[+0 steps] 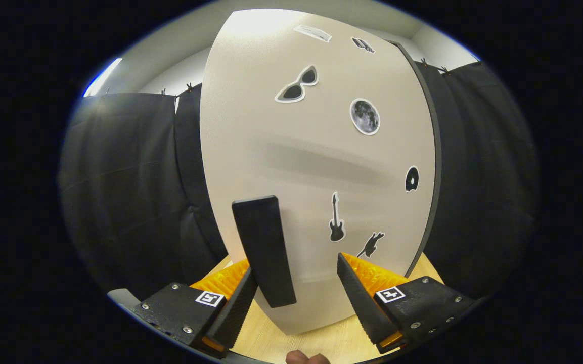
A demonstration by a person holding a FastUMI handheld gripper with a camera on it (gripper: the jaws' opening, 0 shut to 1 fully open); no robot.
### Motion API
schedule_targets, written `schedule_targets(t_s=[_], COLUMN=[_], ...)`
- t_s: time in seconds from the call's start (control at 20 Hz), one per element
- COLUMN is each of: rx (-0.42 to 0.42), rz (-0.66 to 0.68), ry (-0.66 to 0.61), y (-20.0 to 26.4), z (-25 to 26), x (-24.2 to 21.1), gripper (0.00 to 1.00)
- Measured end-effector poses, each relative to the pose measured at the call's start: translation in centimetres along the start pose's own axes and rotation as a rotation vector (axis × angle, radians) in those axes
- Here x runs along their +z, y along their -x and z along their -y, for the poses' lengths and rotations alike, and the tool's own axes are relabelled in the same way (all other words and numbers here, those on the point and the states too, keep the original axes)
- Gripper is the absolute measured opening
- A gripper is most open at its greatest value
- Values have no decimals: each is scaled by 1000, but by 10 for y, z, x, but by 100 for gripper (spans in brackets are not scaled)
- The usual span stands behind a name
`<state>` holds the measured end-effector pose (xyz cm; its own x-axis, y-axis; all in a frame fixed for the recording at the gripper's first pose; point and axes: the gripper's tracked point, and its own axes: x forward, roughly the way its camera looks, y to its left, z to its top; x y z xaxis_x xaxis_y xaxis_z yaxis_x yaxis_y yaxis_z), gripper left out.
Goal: Open the shoe cabinet door, grab the shoes and put them into the shoe cabinet, then close the shoe cabinet door.
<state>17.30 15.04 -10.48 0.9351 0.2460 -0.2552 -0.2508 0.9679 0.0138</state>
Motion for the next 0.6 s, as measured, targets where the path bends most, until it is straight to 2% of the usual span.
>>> schedule_targets(t_s=[0.3,0.6], rx=[-14,-27], rz=[40,57], ry=[111,127], y=[-22,-47], z=[-13,-17], x=[11,12], gripper=[94,94])
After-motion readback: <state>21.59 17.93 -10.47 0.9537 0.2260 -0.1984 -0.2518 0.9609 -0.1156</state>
